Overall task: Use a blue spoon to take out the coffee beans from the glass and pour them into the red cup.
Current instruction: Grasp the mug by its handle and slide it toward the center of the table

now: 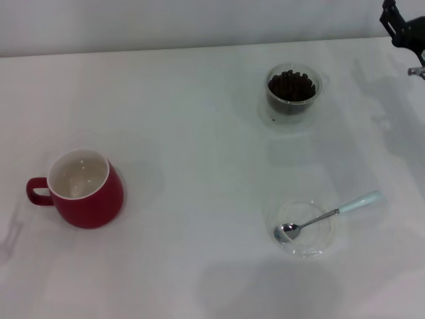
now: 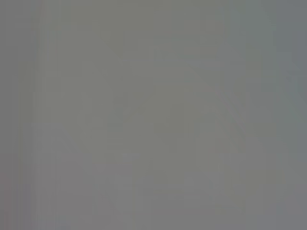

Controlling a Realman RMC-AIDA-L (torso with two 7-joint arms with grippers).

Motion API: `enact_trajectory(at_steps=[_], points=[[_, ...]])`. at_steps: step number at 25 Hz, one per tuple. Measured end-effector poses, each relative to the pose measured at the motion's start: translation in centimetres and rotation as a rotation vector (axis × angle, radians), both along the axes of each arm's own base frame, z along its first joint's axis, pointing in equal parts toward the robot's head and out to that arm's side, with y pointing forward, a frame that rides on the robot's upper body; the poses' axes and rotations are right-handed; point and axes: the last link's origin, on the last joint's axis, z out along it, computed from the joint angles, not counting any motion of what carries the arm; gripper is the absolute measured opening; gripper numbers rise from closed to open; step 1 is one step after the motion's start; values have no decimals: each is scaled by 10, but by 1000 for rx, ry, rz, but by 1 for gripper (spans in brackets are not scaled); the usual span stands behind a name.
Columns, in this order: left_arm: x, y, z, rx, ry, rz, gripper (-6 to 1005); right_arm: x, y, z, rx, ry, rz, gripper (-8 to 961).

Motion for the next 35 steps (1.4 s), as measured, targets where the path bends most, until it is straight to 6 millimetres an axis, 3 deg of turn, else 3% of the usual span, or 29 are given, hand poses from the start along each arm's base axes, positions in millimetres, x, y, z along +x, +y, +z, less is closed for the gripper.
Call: enact_trajectory(at_steps=[9, 20, 35], points=[[-4, -1, -5, -90, 66, -19, 708, -7, 7, 0, 2, -9, 16, 798], [-1, 27, -23, -199, 116, -6, 705, -9, 9, 1, 2, -10, 22, 798], [1, 43, -32, -247, 146, 9, 700, -7, 10, 4, 20, 0, 11, 798]])
